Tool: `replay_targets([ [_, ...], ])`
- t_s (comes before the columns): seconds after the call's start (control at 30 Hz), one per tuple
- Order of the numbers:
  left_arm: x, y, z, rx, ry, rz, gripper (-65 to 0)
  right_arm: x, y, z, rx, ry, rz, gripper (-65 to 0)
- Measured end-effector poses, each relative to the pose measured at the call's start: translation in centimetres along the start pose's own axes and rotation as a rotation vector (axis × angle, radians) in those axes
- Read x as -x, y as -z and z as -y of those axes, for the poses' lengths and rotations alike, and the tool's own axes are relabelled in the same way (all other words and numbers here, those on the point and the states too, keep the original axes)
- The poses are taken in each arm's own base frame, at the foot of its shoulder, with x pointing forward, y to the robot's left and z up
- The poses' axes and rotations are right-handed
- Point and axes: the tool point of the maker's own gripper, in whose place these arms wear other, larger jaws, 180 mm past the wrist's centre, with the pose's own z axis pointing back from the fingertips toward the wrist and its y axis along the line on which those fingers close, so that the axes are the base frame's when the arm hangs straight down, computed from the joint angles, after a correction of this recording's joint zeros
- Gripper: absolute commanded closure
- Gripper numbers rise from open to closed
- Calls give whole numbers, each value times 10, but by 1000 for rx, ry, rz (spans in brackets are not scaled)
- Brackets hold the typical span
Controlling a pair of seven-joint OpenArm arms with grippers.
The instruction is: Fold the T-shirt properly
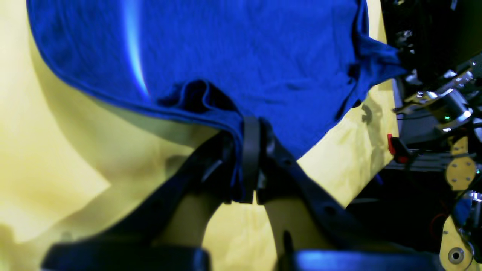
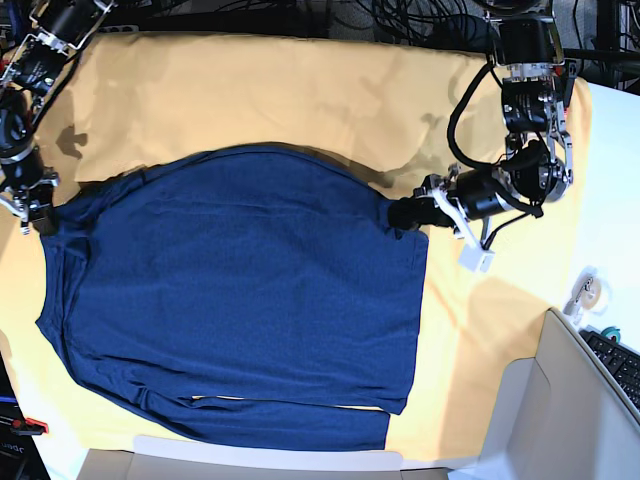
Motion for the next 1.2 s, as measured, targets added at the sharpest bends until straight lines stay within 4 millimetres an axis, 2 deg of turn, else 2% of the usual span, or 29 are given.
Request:
replay_targets([
  [0.2, -32, -1, 9, 12, 48, 55, -1, -20, 2, -20, -33, -41, 23, 0],
  [0.3, -48, 0, 10, 19, 56, 76, -1, -36, 0, -21, -1, -97, 55, 0],
  [0.37, -56, 2, 7, 21, 46, 80, -1, -41, 0, -24, 7, -126, 65, 0],
  [0.5, -71, 1, -12, 2, -18, 105, -1, -52, 3, -35, 1, -157, 85, 0],
  [0.7, -91, 2, -18, 7, -45, 158, -1, -62, 6, -36, 51, -222, 122, 0],
  [0.9, -66, 17, -45, -16, -158, 101, -1, -60, 7, -31, 82, -249, 119, 0],
  [0.97, -65, 20, -51, -23, -182, 116, -1, -61, 10, -27, 90, -239, 115, 0],
  [1.13, -53, 31, -65, -96, -149, 70, -1, -53, 18, 9, 175, -179, 74, 0],
  [1.2, -49, 36, -67, -115, -130, 61, -1, -48, 22, 18, 186, -152, 60, 0],
])
